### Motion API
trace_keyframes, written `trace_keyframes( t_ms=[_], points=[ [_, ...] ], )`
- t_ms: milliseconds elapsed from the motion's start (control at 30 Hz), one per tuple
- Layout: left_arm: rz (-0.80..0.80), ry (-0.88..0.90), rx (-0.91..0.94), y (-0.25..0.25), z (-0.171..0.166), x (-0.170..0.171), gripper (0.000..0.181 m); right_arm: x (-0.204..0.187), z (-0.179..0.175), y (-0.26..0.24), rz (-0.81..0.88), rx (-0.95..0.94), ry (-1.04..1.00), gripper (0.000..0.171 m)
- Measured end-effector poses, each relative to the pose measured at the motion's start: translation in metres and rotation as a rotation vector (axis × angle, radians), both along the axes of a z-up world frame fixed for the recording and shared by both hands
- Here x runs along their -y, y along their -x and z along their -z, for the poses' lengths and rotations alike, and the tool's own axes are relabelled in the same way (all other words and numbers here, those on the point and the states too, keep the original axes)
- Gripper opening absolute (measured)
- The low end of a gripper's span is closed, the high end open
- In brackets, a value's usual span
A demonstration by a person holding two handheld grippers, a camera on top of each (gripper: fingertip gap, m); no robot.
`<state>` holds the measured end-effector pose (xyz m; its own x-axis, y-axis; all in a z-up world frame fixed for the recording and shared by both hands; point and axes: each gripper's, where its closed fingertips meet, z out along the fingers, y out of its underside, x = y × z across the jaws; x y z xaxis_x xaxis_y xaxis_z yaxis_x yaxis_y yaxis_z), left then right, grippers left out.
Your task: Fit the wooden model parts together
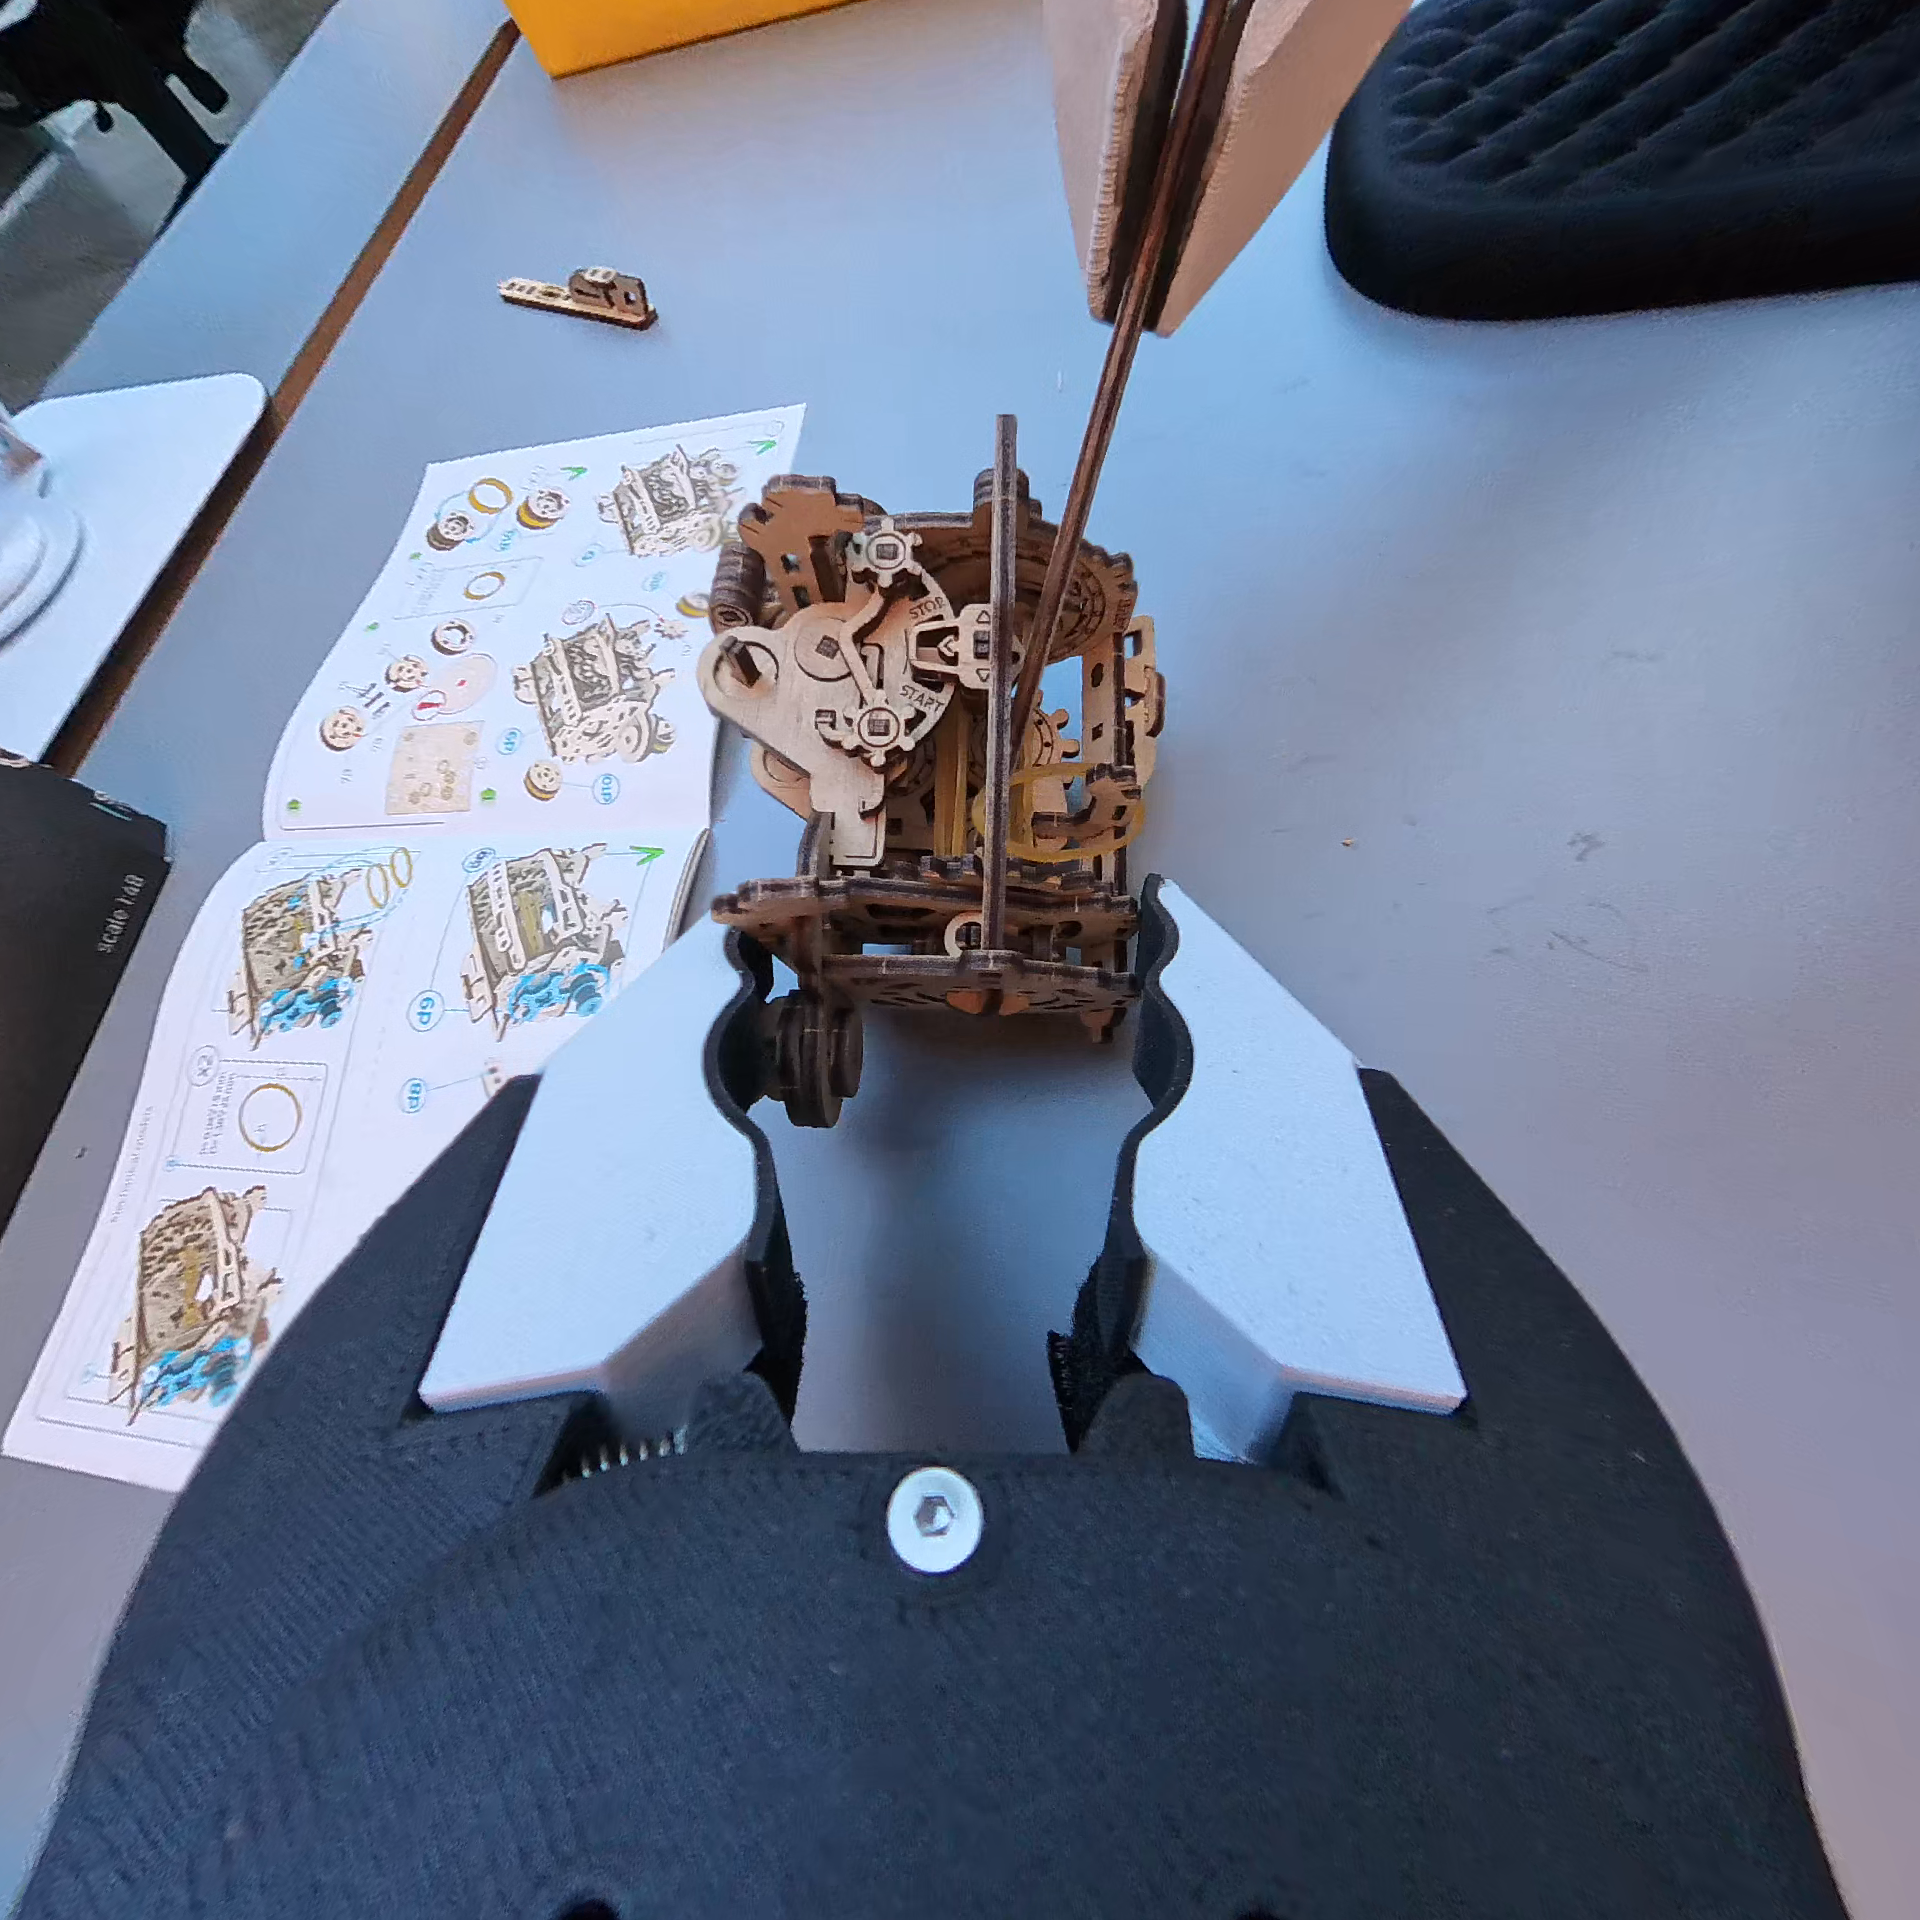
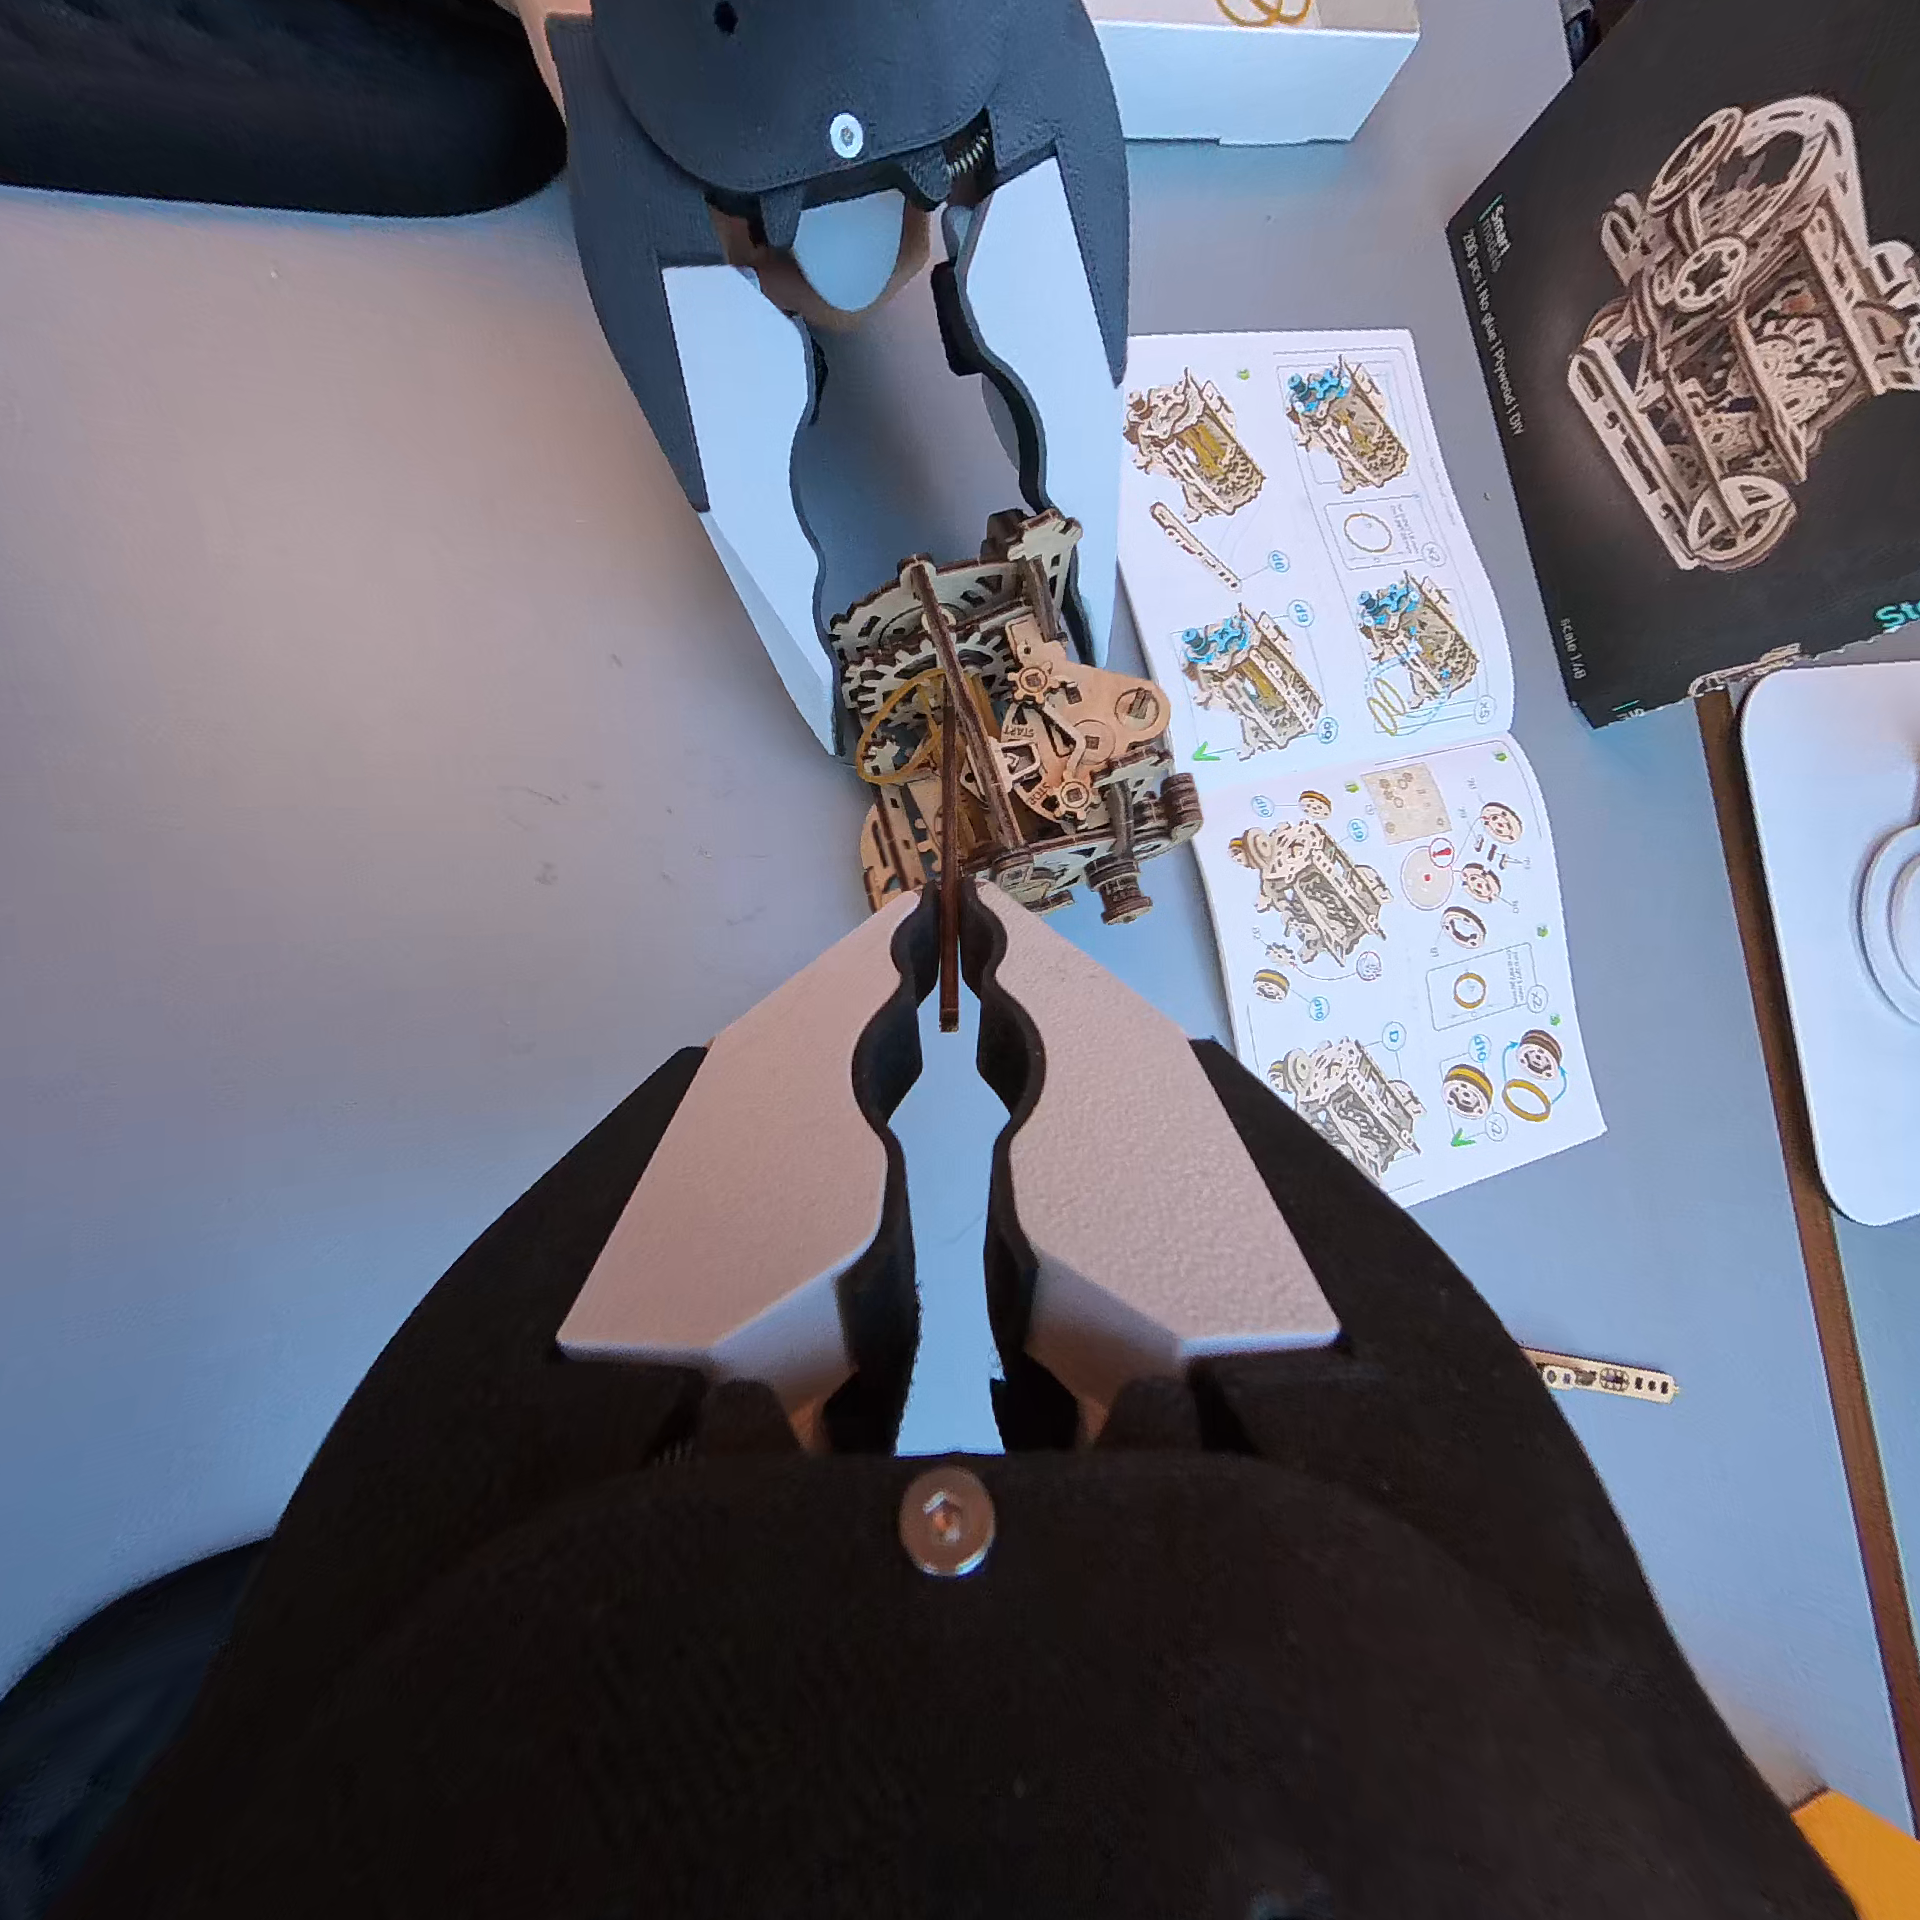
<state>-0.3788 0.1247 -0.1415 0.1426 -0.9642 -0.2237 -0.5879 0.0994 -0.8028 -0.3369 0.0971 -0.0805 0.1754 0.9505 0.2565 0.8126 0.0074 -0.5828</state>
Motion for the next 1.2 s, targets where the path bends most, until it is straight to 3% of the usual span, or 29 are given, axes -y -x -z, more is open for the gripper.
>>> trace_keyframes(
  t_ms=[400, 633, 1000, 1200],
  points=[
    [0.09, 0.255, -0.039, 0.012, -0.007, 0.026, 0.068, 0.018, -0.004, 0.011, -0.048, -0.048, 0.065, 0.001],
    [0.101, 0.325, -0.021, 0.016, -0.009, 0.023, 0.069, 0.011, -0.004, 0.015, -0.039, -0.08, 0.06, 0.001],
    [0.134, 0.587, -0.016, 0.019, -0.014, 0.019, 0.069, 0.001, -0.006, 0.017, -0.03, -0.078, 0.061, 0.001],
    [0.131, 0.589, 0.001, 0.014, -0.017, 0.015, 0.071, -0.001, -0.005, 0.016, -0.035, -0.09, 0.072, 0.001]
  ],
)
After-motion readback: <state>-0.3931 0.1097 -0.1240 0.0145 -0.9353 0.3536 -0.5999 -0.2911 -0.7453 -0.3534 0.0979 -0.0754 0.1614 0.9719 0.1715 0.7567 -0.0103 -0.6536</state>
